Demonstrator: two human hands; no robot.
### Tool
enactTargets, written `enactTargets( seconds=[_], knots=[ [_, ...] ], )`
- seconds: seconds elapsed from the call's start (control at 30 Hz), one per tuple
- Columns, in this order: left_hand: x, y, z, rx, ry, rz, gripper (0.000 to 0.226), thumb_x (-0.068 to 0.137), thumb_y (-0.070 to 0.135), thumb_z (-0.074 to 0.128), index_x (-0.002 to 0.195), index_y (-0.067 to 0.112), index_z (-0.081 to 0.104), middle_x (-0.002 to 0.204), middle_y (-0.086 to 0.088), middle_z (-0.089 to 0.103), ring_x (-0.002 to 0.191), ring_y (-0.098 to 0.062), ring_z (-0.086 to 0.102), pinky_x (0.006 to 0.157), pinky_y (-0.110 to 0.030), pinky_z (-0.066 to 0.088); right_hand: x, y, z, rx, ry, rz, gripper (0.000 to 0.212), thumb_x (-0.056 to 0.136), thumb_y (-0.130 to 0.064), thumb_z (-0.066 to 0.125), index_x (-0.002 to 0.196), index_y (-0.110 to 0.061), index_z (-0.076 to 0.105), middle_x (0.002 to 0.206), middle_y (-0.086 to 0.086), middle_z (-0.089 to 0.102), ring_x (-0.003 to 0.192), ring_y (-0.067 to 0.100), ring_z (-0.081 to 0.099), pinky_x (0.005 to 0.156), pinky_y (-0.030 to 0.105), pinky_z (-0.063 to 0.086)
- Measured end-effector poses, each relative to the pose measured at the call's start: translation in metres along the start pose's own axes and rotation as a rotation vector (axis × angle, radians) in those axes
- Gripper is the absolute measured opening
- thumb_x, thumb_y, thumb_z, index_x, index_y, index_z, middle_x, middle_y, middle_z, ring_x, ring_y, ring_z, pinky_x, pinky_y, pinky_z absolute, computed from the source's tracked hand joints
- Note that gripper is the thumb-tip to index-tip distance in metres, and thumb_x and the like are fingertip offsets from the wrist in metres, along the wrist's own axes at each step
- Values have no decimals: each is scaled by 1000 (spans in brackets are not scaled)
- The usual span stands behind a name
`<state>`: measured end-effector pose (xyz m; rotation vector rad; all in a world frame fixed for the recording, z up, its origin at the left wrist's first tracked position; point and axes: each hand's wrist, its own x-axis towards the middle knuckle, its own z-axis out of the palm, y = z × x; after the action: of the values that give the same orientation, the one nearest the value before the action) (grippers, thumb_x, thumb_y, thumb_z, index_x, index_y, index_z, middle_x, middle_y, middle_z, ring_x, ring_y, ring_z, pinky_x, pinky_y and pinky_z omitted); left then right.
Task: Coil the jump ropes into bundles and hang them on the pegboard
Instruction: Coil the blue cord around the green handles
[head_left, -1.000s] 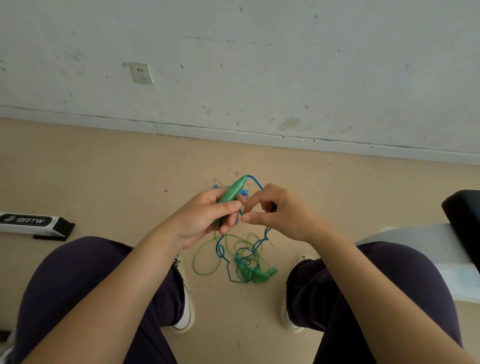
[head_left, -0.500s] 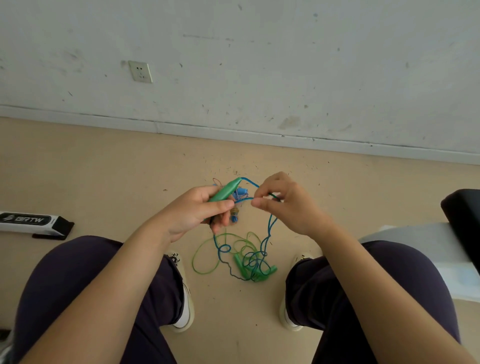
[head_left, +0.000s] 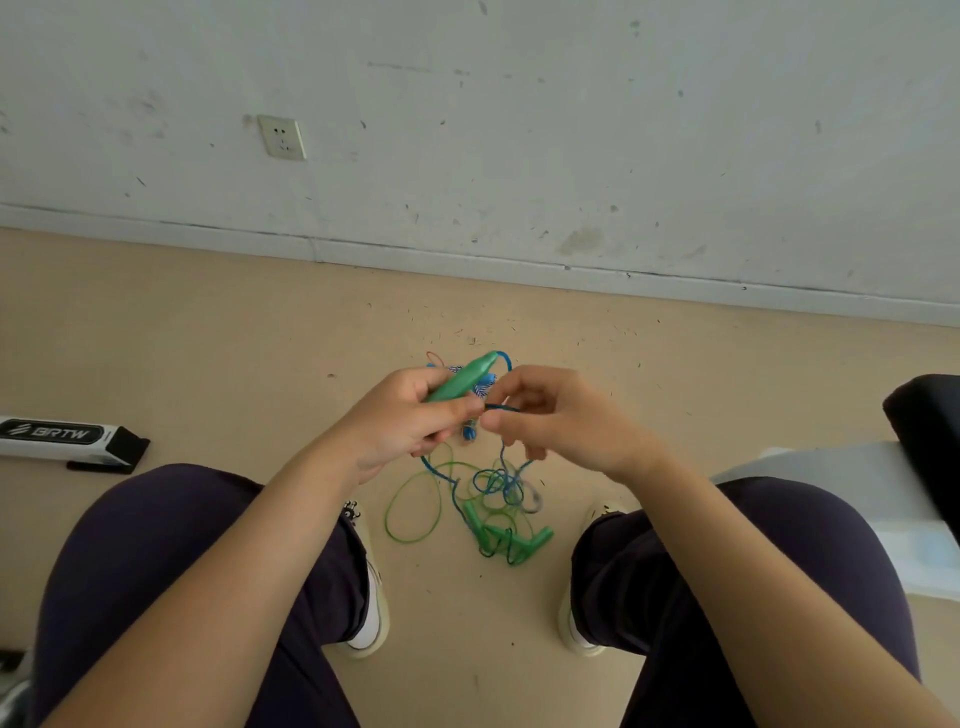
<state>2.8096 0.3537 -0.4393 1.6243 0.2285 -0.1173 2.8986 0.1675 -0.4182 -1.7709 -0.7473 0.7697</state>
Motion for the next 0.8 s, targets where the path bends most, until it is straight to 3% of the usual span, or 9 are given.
enactTargets(
  seconds=[0.13, 0.2, 0.3, 0.4, 0.47, 0.57, 0.63, 0.73, 0.8],
  knots=[
    [-1, 0, 0, 57, -14, -16, 16, 95, 20, 66, 85, 8, 63, 59, -1, 52, 41, -7, 35, 42, -18, 27, 6, 5, 2, -120, 80, -53, 7, 88, -15, 72, 86, -11, 67, 50, -14, 48, 47, 3, 35, 48, 15, 31],
    [0, 1, -8, 50, 37, -15, 20, 95, 18, 65, 92, -2, 64, 58, 2, 52, 41, -7, 34, 43, -18, 26, 8, 6, -8, -83, 248, -90, 9, 89, -14, 70, 81, -16, 68, 52, -11, 43, 48, 5, 31, 47, 16, 27],
    [0, 1, -21, 0, 149, 21, 14, 94, 18, 65, 89, 5, 67, 58, 2, 51, 43, -8, 33, 43, -18, 25, 7, 7, -27, 8, 450, -98, 14, 91, -16, 68, 78, -22, 66, 53, -13, 48, 49, 4, 38, 50, 16, 32],
    [1, -2, -19, -5, 158, 25, 15, 95, 16, 65, 90, 2, 66, 57, 2, 49, 44, -7, 35, 41, -17, 26, 4, 6, -27, 74, 299, -83, 10, 89, -19, 71, 80, -23, 68, 60, -7, 60, 50, 9, 45, 50, 22, 38],
    [1, -4, -10, 13, 104, 11, 18, 94, 17, 66, 91, -2, 64, 57, 2, 50, 44, -7, 36, 41, -17, 27, 3, 5, -16, 53, 165, -75, 6, 86, -19, 75, 84, -19, 69, 61, -6, 62, 51, 7, 48, 49, 19, 38],
    [2, -5, -1, 14, 39, 8, 12, 93, 18, 67, 87, 8, 66, 56, 3, 52, 43, -6, 37, 40, -16, 29, 4, 6, 0, -54, 68, -73, 11, 85, -13, 76, 91, -10, 68, 56, -11, 59, 51, 2, 52, 53, 12, 39],
    [2, -4, -3, 24, 31, 18, 17, 93, 21, 69, 87, 5, 65, 57, 3, 53, 42, -7, 37, 41, -16, 29, 4, 4, 0, -101, 120, -66, 6, 86, -13, 75, 88, -13, 69, 54, -9, 52, 49, 6, 44, 51, 16, 35],
    [0, 0, -18, 66, 75, 55, 36, 87, 30, 70, 93, -5, 65, 60, 4, 56, 43, -9, 37, 43, -16, 32, 4, 0, -19, -27, 354, -97, 7, 87, -14, 73, 81, -17, 70, 55, -3, 44, 49, 8, 32, 47, 20, 27],
    [-2, 2, -29, 44, 147, 84, 29, 84, 31, 70, 91, 4, 70, 59, 5, 56, 44, -9, 37, 43, -16, 30, 1, -1, -33, 31, 461, -111, 9, 87, -14, 73, 80, -19, 70, 55, -4, 46, 50, 8, 36, 47, 20, 30]
  ],
)
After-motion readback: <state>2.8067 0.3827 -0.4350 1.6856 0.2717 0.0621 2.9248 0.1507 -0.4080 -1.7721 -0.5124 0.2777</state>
